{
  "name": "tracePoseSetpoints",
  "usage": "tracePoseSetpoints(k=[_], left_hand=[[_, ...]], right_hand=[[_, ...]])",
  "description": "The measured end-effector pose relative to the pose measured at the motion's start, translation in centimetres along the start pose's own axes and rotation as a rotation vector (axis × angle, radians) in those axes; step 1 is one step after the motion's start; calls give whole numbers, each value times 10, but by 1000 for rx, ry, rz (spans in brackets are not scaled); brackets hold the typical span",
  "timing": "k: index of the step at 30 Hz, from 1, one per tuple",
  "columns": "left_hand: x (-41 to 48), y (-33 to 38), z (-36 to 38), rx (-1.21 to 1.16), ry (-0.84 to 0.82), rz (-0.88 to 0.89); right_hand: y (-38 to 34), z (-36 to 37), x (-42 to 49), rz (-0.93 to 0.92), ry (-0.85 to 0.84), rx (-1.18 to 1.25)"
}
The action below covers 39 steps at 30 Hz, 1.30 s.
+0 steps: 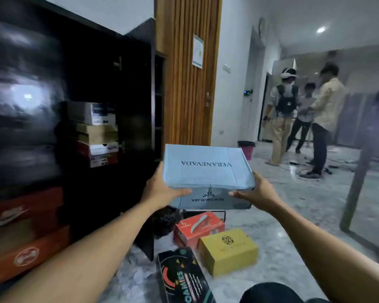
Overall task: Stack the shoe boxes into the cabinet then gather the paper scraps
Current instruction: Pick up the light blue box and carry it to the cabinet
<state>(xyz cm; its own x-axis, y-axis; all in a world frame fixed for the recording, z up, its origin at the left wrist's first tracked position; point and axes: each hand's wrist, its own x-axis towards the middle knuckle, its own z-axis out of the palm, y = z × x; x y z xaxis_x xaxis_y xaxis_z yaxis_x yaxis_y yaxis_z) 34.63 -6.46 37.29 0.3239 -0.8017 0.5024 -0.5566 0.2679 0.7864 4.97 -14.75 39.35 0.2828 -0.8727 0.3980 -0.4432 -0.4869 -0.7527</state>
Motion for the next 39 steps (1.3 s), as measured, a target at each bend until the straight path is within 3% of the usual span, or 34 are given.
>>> tracePoseSetpoints(k=[8,14,22,30,36,39], left_hand=[[-60,13,-189,152,302,-81],[-79,-22,-283,244,466,-183],[-38,-136,-333,188,714,-283],[6,-217,-379,322,1016,-392],[32,-235,-389,647,1148,-410],[51,-239,-392,846,1186,-517]], right_hand=[[-143,103,16,-290,-218,82],[-209,196,30,-339,-383,268],[-220,377,91,-266,-373,371],[-241,523,152,-237,-385,456],[-243,571,169,-338,-297,459],[-251,593,182,-434,-293,365]])
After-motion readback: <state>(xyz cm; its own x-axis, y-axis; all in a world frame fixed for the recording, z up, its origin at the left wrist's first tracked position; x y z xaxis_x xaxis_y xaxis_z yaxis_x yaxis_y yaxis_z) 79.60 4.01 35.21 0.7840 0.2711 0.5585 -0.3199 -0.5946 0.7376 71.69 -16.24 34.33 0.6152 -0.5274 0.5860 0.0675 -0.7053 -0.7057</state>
